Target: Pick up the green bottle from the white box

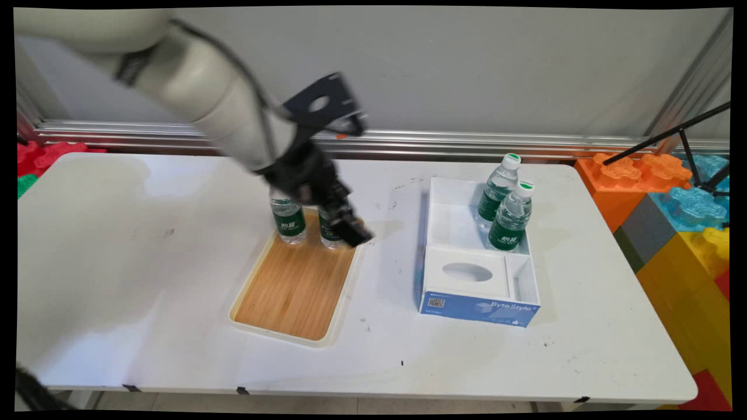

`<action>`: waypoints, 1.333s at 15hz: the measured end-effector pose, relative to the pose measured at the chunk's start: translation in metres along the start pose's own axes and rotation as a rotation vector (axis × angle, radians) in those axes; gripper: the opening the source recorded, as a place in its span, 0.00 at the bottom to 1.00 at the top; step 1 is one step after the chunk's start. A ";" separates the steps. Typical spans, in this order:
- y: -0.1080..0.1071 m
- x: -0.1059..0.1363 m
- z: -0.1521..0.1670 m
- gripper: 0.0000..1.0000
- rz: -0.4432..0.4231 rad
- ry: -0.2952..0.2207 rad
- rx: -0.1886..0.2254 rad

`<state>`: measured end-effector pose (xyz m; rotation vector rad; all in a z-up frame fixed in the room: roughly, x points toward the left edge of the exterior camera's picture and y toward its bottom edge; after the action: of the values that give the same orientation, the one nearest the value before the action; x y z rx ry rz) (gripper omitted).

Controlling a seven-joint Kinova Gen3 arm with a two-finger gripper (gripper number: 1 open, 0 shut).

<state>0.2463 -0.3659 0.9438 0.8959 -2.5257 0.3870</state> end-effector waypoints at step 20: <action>0.007 0.164 0.211 1.00 -0.010 0.137 -0.086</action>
<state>0.0638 -0.5303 0.8385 0.8201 -2.3927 0.3235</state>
